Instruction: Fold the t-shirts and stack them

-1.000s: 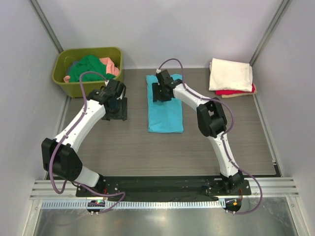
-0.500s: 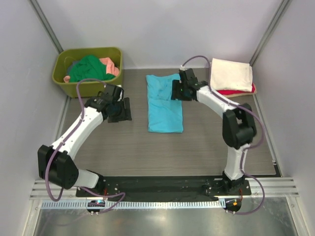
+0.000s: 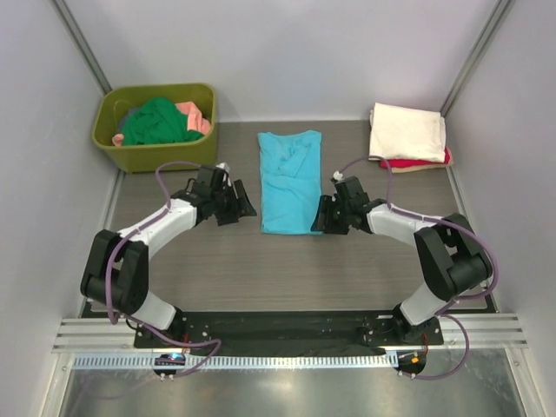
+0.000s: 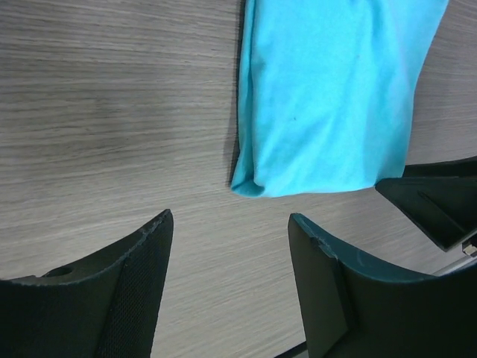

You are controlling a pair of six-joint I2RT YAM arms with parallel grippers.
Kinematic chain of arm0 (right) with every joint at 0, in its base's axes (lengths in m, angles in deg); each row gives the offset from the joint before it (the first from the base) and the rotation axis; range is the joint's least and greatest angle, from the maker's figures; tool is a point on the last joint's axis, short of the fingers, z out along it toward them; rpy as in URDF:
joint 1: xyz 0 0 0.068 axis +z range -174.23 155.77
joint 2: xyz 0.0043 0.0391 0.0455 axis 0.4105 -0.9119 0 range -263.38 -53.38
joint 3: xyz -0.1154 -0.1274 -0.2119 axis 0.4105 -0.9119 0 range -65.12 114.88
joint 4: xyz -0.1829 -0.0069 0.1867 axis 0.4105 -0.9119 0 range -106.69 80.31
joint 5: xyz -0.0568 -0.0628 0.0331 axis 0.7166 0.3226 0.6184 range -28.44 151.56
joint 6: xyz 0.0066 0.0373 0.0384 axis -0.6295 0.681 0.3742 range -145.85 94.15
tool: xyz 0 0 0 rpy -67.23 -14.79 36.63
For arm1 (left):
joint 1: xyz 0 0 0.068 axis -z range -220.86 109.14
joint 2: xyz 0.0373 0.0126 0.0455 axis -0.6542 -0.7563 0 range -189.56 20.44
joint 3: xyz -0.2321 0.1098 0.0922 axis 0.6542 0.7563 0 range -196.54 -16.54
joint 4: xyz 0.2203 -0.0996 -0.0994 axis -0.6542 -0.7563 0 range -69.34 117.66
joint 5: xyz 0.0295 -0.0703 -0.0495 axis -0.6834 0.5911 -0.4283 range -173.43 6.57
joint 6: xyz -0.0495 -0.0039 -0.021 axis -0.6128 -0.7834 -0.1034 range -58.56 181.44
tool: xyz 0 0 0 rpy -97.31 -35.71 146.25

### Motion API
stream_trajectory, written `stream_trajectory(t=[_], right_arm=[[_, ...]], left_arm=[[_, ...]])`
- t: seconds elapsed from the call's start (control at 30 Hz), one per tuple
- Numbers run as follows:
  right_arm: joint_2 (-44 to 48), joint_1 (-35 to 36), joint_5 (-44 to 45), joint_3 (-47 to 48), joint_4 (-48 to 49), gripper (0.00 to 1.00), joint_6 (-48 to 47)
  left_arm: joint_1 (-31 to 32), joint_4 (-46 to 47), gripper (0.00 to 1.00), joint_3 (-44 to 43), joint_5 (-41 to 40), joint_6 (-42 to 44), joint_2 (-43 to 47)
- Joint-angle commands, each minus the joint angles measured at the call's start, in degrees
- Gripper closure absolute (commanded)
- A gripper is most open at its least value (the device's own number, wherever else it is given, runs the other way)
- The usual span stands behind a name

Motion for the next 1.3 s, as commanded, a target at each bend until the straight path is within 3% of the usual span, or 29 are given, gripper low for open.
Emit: stream_trajectory(t=[0.0, 0.2, 0.33, 0.53, 0.63, 0.67, 0.7, 0.8, 1.03, 1.27], right_arm=[[0.34, -0.05, -2.57, -0.48, 7.14, 0.47, 1.38], [-1.33, -0.05, -2.48, -1.27, 8.20, 0.48, 1.29], [-2.65, -0.14, -2.84, -1.71, 8.55, 0.56, 1.20], [-3.18, -0.49, -2.92, -2.68, 8.99, 0.80, 1.11], [-3.35, -0.49, -3.01, -3.03, 8.99, 0.76, 1.20], [-3.35, -0.49, -3.01, -3.12, 8.91, 0.72, 1.20], [-3.35, -0.49, -3.01, -3.29, 8.82, 0.61, 1.20], [-3.09, -0.49, -2.49, -4.08, 8.82, 0.52, 1.20], [-3.26, -0.67, -2.22, -5.58, 8.64, 0.53, 1.11], [-3.35, -0.84, -1.61, -7.86, 8.90, 0.53, 0.94]], left_arm=[[0.56, 8.56, 0.36, 1.11, 3.25, -1.96, -1.72], [2.14, 10.68, 0.39, 1.63, 3.35, -2.31, -4.09], [2.67, 13.13, 0.42, 3.47, 3.08, -2.40, -5.14], [3.29, 15.86, 0.44, 4.62, 3.70, -2.05, -7.43], [3.90, 17.00, 0.45, 5.50, 3.70, -1.96, -8.31], [3.90, 17.44, 0.45, 5.76, 3.70, -2.05, -8.83], [3.99, 18.14, 0.45, 6.11, 4.13, -2.13, -9.10], [4.25, 18.33, 0.46, 6.55, 4.66, -2.49, -10.33], [4.43, 20.70, 0.52, 8.23, 3.70, -2.57, -12.18], [4.43, 21.75, 0.74, 8.23, 4.22, -3.10, -14.55]])
